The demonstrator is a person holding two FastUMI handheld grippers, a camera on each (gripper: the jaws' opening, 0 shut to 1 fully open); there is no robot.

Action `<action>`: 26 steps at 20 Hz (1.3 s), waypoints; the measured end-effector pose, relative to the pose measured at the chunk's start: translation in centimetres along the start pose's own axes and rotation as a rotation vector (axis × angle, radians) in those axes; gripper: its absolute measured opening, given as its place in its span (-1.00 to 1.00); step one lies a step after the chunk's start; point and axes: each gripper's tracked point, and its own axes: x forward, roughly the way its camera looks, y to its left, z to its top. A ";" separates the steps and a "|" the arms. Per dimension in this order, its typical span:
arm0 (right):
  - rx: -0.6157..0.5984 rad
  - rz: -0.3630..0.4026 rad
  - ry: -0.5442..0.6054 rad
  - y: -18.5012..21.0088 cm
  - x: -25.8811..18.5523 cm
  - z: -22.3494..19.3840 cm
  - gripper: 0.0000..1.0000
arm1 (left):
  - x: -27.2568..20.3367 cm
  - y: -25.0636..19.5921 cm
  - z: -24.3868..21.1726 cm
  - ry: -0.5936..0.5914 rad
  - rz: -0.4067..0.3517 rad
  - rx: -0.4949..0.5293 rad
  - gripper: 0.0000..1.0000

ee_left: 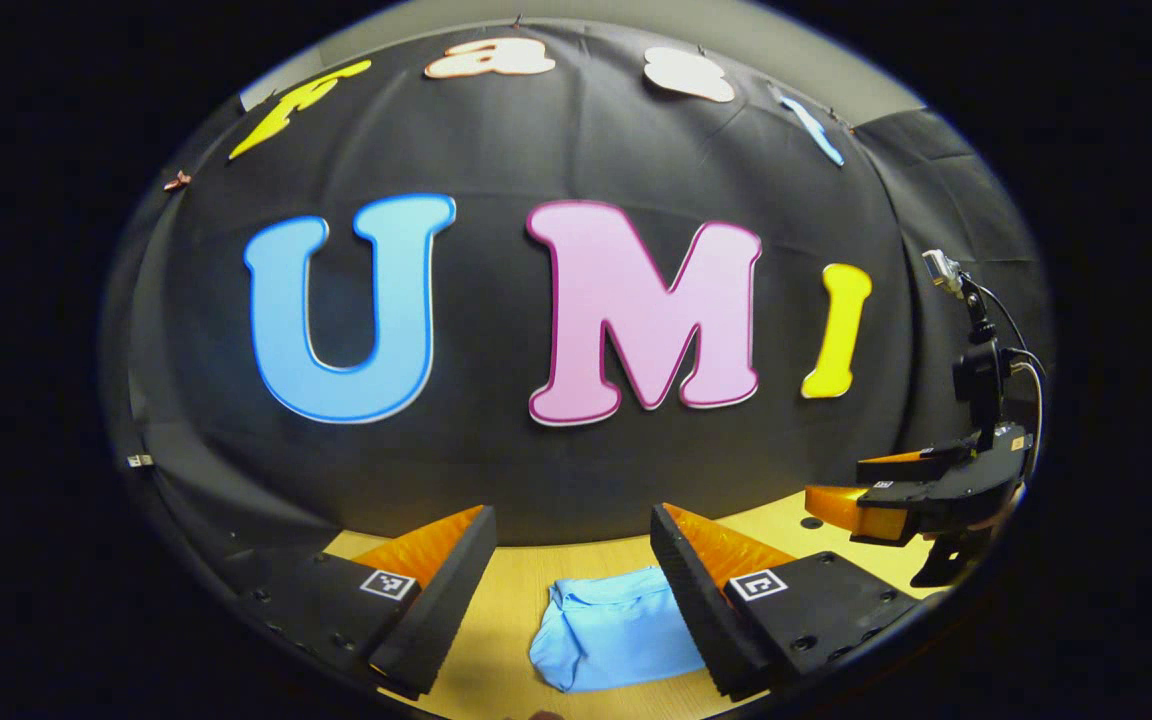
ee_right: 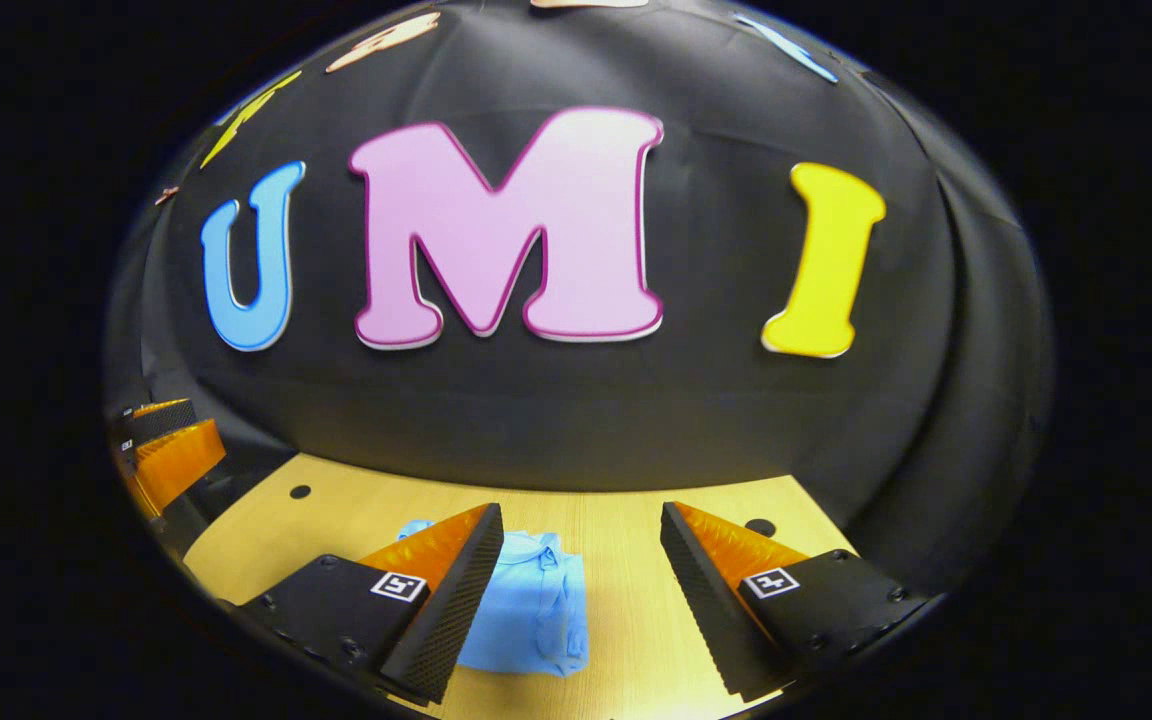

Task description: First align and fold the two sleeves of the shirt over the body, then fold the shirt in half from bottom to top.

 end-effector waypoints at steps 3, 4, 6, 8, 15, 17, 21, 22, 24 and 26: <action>-0.017 -0.015 -0.048 0.1 -6.3 2.3 0.96 | -7.1 -0.5 1.6 -0.025 -0.001 0.023 0.96; -0.021 -0.017 -0.066 0.3 -8.7 3.1 0.96 | -9.3 -0.8 1.8 -0.032 -0.003 0.029 0.96; -0.015 -0.021 -0.093 0.4 -13.8 4.0 0.96 | -13.6 -1.7 2.0 -0.035 -0.012 0.040 0.96; 0.004 -0.019 -0.107 0.3 -17.9 4.2 0.96 | -17.6 -2.9 1.9 -0.035 -0.029 0.038 0.95; 0.021 -0.059 -0.147 -2.1 -28.8 4.3 0.96 | -27.6 -5.2 0.8 -0.020 -0.027 -0.041 0.95; 0.033 -0.070 -0.163 -2.7 -31.3 4.2 0.96 | -29.9 -5.0 0.4 -0.018 -0.010 -0.038 0.96; 0.016 -0.082 -0.167 -3.2 -34.5 3.5 0.96 | -32.3 -5.2 -0.5 -0.003 -0.028 -0.073 0.96; 0.013 -0.083 -0.160 -3.2 -35.0 3.2 0.96 | -32.8 -4.8 -0.4 -0.005 -0.017 -0.078 0.96; 0.021 -0.086 -0.152 -3.3 -35.6 2.8 0.96 | -33.6 -4.1 -0.4 -0.008 0.004 -0.103 0.96; 0.030 -0.087 -0.149 -3.5 -35.8 2.9 0.96 | -34.4 -3.8 -0.8 -0.006 0.013 -0.119 0.97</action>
